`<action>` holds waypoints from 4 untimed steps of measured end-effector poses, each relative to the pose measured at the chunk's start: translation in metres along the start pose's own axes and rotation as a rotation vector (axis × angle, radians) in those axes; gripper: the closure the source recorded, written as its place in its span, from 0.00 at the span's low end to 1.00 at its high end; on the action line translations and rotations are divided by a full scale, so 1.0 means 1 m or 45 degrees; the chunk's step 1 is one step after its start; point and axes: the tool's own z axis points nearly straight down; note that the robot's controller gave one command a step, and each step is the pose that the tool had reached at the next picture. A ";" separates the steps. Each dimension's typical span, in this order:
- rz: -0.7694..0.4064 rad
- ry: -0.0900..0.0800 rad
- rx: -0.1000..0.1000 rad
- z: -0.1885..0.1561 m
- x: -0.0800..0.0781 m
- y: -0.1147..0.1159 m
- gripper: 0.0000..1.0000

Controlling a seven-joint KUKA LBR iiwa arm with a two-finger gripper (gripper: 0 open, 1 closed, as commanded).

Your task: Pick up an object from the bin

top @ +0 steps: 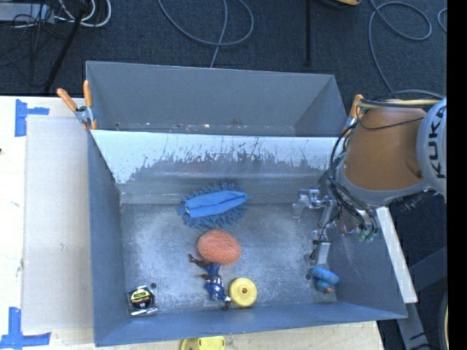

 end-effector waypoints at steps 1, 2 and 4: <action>-0.003 -0.010 0.001 -0.005 -0.001 0.000 0.00; 0.084 -0.011 0.000 0.024 0.026 -0.045 0.00; 0.023 -0.010 -0.003 0.041 0.043 -0.020 0.00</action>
Offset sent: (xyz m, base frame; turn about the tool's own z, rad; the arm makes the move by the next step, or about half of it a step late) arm -0.0359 -0.0609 -0.0324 0.0891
